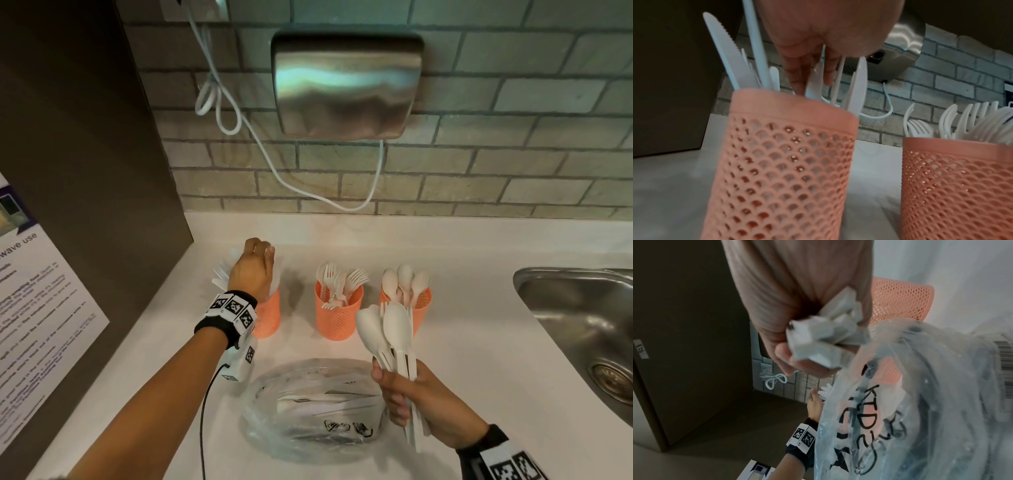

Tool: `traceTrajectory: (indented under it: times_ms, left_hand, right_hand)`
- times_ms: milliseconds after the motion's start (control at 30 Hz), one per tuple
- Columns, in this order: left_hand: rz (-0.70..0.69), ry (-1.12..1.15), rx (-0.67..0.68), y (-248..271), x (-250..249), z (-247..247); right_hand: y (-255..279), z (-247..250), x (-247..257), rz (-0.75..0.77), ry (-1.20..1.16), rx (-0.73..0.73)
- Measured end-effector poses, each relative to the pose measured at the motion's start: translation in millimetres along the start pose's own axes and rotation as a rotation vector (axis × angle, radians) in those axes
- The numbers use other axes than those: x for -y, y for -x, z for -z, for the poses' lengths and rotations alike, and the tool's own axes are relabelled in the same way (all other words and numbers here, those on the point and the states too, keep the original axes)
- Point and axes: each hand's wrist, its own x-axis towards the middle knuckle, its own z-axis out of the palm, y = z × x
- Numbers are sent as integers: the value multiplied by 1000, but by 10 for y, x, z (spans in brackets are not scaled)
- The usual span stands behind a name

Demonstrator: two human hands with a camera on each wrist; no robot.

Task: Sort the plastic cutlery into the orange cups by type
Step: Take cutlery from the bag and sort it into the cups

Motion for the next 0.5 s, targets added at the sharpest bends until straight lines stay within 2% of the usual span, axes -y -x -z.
traceTrajectory:
  times_ms: [200,400,500]
  left_hand:
    - [-79,-147,39,26,-24,4]
    - [50,-431,76,59,5,-115]
    - [-51,-391,26,38,5,-136]
  right_hand:
    - [-25,-31,20,12,1,10]
    - [-44,-69,51,31,-26,39]
    - [-53,-79,57,53,-39,44]
